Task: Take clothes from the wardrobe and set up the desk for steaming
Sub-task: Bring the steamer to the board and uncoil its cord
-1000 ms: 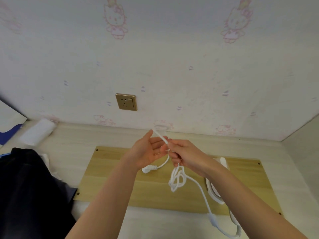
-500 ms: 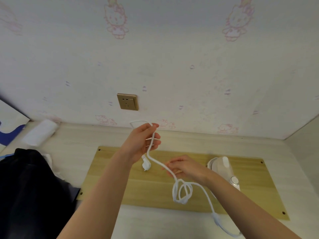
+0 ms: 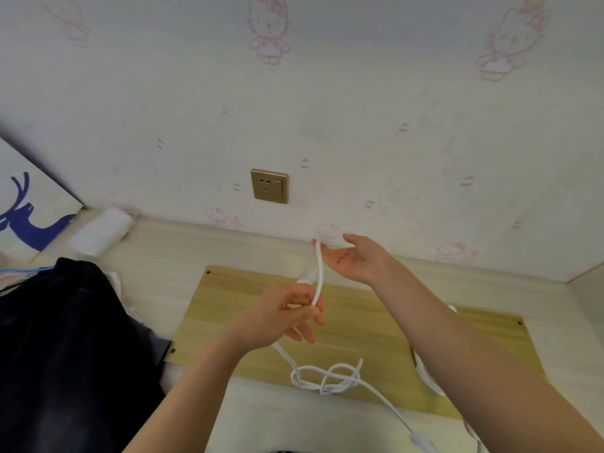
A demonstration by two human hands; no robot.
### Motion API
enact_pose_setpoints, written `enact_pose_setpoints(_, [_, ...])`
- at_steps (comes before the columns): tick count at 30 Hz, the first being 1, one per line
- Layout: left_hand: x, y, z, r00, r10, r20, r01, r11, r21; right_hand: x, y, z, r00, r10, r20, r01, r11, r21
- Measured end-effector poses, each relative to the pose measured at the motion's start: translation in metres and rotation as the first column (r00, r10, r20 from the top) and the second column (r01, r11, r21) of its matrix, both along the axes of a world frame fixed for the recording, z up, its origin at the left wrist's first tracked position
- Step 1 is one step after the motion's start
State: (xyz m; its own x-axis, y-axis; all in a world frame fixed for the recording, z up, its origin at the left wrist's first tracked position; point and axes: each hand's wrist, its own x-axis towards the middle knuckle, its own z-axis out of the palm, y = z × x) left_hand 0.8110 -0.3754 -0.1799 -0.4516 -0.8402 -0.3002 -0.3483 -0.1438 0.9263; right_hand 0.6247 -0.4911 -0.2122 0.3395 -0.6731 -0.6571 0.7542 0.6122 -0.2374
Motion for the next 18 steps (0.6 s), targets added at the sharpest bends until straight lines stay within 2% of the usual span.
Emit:
enact_pose_setpoints(2, [0.012,0.002,-0.006,0.999,-0.005,0.033,0.005,1.0,0.006,0.006,-0.003,0.004,0.998,-0.024,-0.064,0.025,1.0,0.002])
enact_pose_setpoints(7, [0.039,-0.001,-0.029,0.997,0.03,0.076,-0.038,0.993,0.108,0.029,0.002,0.015,0.967,0.086,-0.24,-0.104,0.993,-0.064])
enact_pose_setpoints(12, [0.062,-0.011,-0.035,0.994,0.039,-0.098,-0.007,0.952,0.306,0.043,0.02,0.024,0.852,0.139,-0.504,-0.25,0.955,-0.16])
enact_pose_setpoints(14, [0.065,-0.022,-0.043,0.956,0.229,-0.182,-0.147,0.914,0.377,0.047,0.029,0.026,0.826,0.147,-0.545,-0.296,0.934,-0.198])
enact_pose_setpoints(16, [0.064,-0.04,-0.052,0.853,0.455,-0.256,-0.311,0.837,0.451,0.052,0.038,0.029,0.797,0.159,-0.583,-0.354,0.905,-0.237])
enact_pose_setpoints(18, [0.061,-0.06,-0.057,0.728,0.615,-0.303,-0.389,0.734,0.556,0.057,0.046,0.031,0.759,0.171,-0.628,-0.421,0.865,-0.273])
